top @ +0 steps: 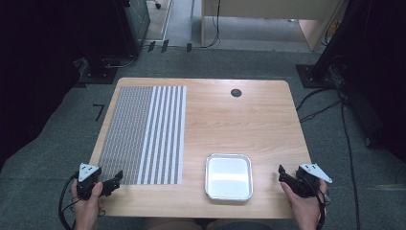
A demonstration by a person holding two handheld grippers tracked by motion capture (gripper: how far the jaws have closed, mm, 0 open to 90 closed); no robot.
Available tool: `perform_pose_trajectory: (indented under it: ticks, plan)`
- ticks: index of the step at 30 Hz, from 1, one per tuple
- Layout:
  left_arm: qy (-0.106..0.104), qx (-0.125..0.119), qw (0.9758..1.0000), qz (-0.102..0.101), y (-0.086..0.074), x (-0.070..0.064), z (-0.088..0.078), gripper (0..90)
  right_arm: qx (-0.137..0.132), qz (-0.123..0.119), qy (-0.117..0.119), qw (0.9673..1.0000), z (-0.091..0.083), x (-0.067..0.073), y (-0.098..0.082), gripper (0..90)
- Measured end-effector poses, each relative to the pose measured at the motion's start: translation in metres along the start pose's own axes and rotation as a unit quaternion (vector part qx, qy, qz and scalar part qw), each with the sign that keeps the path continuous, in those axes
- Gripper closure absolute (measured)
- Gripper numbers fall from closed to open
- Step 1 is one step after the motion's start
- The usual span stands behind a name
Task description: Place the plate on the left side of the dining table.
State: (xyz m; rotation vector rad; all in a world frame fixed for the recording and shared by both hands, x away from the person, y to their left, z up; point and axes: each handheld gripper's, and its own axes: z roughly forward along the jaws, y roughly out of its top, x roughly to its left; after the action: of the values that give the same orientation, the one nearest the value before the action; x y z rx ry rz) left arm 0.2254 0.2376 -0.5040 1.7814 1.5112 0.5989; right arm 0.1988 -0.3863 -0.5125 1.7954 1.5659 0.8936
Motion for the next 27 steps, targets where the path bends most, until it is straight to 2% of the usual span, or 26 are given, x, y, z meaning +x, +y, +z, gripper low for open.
perform_pose_trajectory:
  ticks: [10, 18, 24, 27]
  plan:
    - [-0.009, -0.002, 0.9999, 0.005, 0.003, -0.015, 0.002, 15.2, -0.003, 0.017, 0.01, 0.9998, -0.003, 0.009, 0.001, 26.9]
    - [-0.02, 0.002, 0.9997, 0.017, 0.004, -0.029, 0.005, 15.2, -0.006, 0.012, 0.015, 0.9998, -0.006, 0.016, 0.001, 26.9]
    - [-0.027, 0.002, 0.9993, 0.027, 0.005, -0.038, 0.007, 15.2, -0.01, 0.003, 0.019, 0.9998, -0.007, 0.021, 0.001, 30.5]
    - [-0.031, -0.001, 0.9993, 0.022, 0.006, -0.041, 0.007, 15.2, -0.015, -0.003, 0.024, 0.9996, -0.009, 0.024, 0.001, 33.8]
